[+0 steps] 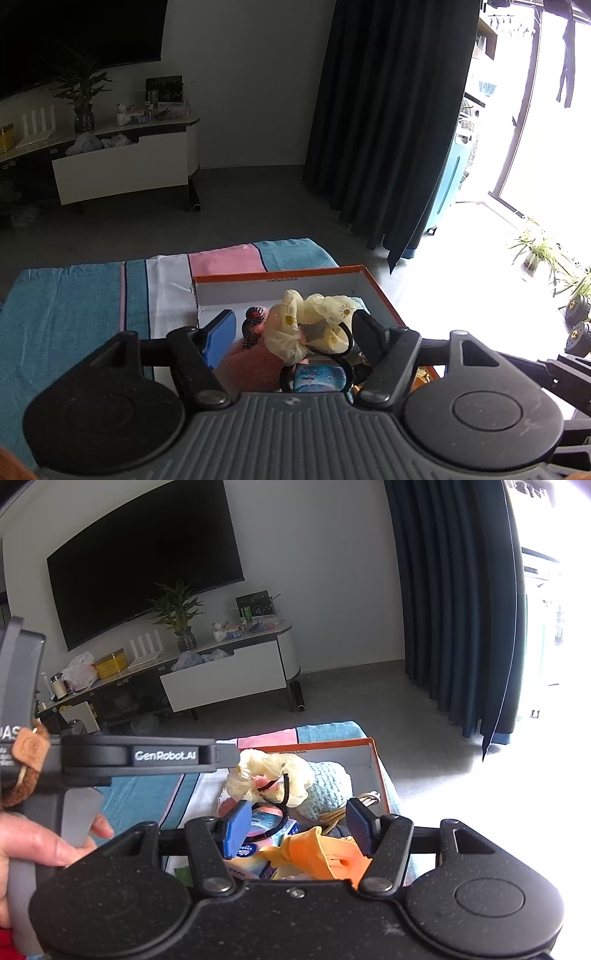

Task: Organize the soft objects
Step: 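Open both tools to release the gloves inside the box, then raise both open tools up out of the box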

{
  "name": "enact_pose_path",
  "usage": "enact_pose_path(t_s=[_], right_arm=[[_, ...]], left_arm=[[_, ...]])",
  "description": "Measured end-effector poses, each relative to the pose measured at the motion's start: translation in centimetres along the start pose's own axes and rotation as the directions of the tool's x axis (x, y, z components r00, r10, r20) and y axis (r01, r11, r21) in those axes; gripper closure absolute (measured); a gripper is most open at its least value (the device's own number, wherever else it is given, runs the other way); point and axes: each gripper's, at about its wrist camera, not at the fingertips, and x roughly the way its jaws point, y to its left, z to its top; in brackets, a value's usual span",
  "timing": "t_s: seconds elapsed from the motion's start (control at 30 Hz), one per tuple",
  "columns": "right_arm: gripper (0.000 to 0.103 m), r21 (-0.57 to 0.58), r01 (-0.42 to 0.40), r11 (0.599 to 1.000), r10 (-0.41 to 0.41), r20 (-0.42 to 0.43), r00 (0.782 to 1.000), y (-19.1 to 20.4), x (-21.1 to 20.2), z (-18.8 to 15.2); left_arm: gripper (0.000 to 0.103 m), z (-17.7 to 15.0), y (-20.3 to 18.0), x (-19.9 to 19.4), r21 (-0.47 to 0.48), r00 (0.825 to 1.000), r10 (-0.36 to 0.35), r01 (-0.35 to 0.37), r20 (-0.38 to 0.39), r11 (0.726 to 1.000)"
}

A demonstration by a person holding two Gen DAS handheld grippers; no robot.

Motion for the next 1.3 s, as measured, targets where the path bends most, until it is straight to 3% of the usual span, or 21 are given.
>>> enact_pose_path(t_s=[0.17, 0.47, 0.9, 1.1, 1.3], right_arm=[[0.032, -0.021, 0.000, 1.000, 0.000, 0.005, 1.000, 0.7, -1.0, -0.2], [0.027, -0.050, 0.010, 0.999, -0.010, 0.013, 1.000, 1.2, -3.3, -1.2], [0.026, -0.035, 0.060, 0.998, -0.061, -0.018, 0.998, -0.3, -6.2, -5.3], [0.026, -0.044, 0.062, 0.997, -0.062, -0.018, 0.998, -0.2, -6.7, -6.3], [0.026, -0.050, 0.059, 0.997, -0.059, -0.011, 0.998, 0.1, -7.4, -6.9]], left_arm=[[0.019, -1.0, -0.1, -2.1, 0.006, 0.999, 0.035, -0.035, 0.021, 0.999], [0.001, -3.5, -0.6, -4.6, -0.025, 0.997, 0.080, -0.080, -0.022, 0.996], [0.000, -8.0, -1.8, -5.9, -0.027, 0.984, 0.153, -0.156, -0.091, 0.987], [0.000, -9.4, -2.0, -6.1, -0.042, 0.984, 0.117, -0.124, -0.131, 0.991], [0.000, -10.2, -2.3, -7.2, -0.050, 0.988, 0.104, -0.110, -0.117, 0.993]])
